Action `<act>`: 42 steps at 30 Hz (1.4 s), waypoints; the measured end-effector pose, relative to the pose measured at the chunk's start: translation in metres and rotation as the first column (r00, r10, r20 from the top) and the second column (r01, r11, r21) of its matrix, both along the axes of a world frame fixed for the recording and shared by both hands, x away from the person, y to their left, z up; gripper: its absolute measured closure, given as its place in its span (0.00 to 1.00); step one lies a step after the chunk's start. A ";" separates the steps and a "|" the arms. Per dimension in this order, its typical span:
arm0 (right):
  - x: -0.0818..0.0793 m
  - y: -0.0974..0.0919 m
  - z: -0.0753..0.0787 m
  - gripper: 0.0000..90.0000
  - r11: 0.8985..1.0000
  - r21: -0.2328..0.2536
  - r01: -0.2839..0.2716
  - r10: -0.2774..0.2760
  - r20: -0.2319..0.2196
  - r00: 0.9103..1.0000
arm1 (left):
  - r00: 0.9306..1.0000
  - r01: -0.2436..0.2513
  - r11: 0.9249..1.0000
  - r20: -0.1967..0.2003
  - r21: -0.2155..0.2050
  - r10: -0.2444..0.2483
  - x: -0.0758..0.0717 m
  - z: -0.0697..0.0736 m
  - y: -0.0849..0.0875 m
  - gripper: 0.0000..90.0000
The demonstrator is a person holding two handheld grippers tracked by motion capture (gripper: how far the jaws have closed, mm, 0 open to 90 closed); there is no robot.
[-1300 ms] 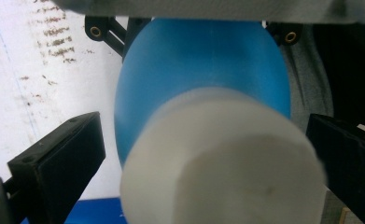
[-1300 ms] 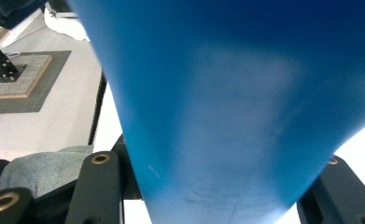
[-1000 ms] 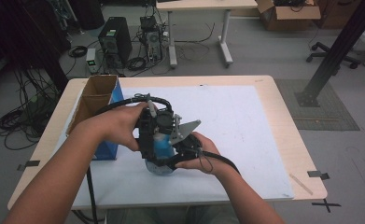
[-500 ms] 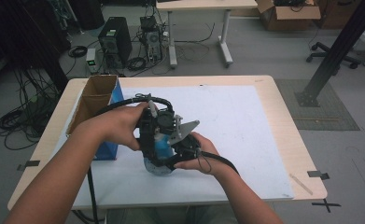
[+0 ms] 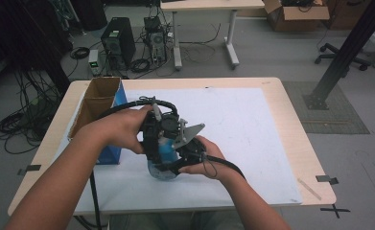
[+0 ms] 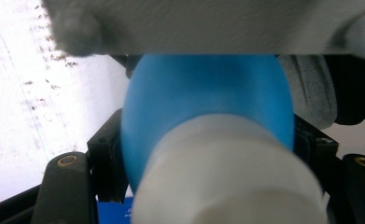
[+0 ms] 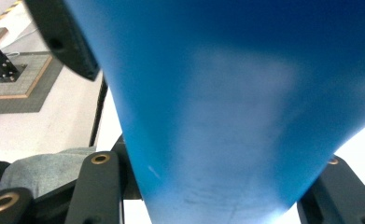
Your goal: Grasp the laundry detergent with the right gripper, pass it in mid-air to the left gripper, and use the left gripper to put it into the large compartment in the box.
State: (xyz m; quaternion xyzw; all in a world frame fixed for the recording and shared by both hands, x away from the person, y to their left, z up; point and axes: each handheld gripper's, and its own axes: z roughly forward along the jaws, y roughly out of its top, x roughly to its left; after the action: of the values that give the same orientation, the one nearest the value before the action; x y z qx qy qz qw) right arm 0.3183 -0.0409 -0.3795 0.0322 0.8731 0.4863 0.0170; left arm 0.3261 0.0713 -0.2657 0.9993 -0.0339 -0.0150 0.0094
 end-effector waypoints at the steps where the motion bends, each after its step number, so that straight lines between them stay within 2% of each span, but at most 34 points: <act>1: -0.001 0.000 0.001 0.51 1.000 -0.001 -0.006 0.006 -0.006 1.000 | 1.000 -0.001 1.000 -0.001 0.000 0.001 0.000 0.001 0.001 0.34; 10: 0.000 0.000 0.003 0.51 1.000 0.002 0.000 0.000 -0.002 1.000 | 1.000 0.001 1.000 0.006 -0.006 -0.001 0.000 0.001 0.000 0.36; 14: -0.001 0.000 0.003 0.51 1.000 0.003 -0.001 0.001 -0.002 1.000 | 1.000 0.005 1.000 0.004 -0.002 -0.005 0.000 0.000 -0.001 0.41; 18: -0.001 0.000 0.003 0.51 1.000 0.006 -0.002 0.002 0.007 1.000 | 1.000 0.008 1.000 0.010 0.002 -0.008 -0.001 0.001 -0.002 0.42; 21: -0.001 0.000 0.003 0.51 1.000 0.008 0.000 0.000 0.010 1.000 | 1.000 0.003 1.000 0.029 0.020 -0.003 -0.003 0.001 -0.005 0.42; 25: 0.000 -0.001 0.003 0.51 1.000 0.012 0.005 -0.006 0.027 1.000 | 0.999 0.008 1.000 0.045 0.024 -0.009 -0.004 0.002 -0.005 0.42; 26: -0.001 -0.002 0.003 0.51 1.000 0.010 0.008 -0.008 0.014 1.000 | 0.999 0.012 1.000 0.052 0.024 -0.013 -0.005 0.002 -0.005 0.43; 27: -0.002 -0.002 0.004 0.50 1.000 0.018 0.010 -0.010 0.002 1.000 | 0.998 0.011 1.000 0.059 0.020 -0.013 -0.005 0.003 -0.006 0.43; 30: -0.001 -0.002 0.005 0.49 0.999 0.034 0.018 -0.019 0.025 1.000 | 0.997 0.004 1.000 0.071 0.026 -0.006 -0.006 0.007 -0.006 0.43; 32: -0.001 -0.003 0.005 0.49 0.998 0.053 0.021 -0.022 0.020 1.000 | 0.997 0.003 1.000 0.072 0.025 -0.005 -0.006 0.009 -0.007 0.43; 34: -0.001 -0.004 0.005 0.44 0.997 0.071 0.031 -0.033 0.022 0.999 | 0.997 0.009 1.000 0.079 0.023 -0.010 -0.006 0.011 -0.007 0.43; 36: -0.001 -0.004 0.006 0.38 0.996 0.085 0.032 -0.033 0.002 0.999 | 0.996 0.013 0.999 0.084 0.030 -0.015 -0.006 0.012 -0.008 0.43; 39: -0.001 -0.005 0.007 0.33 0.996 0.087 0.035 -0.035 -0.005 0.999 | 0.997 0.014 0.999 0.080 0.034 -0.016 -0.006 0.012 -0.009 0.43; 40: 0.000 -0.007 0.006 0.29 0.995 0.084 0.047 -0.048 0.008 0.999 | 0.997 0.018 0.999 0.073 0.036 -0.021 -0.006 0.013 -0.009 0.43; 42: 0.000 -0.009 0.006 0.28 0.995 0.087 0.049 -0.049 0.002 0.999 | 0.997 0.018 0.999 0.071 0.036 -0.021 -0.006 0.013 -0.010 0.43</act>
State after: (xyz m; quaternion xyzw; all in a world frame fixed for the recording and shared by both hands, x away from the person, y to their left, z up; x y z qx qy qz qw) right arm 0.3181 -0.0498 -0.3733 0.0535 0.8501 0.5231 0.0292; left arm 0.3197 0.0611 -0.2522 0.9988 -0.0437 0.0198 -0.0098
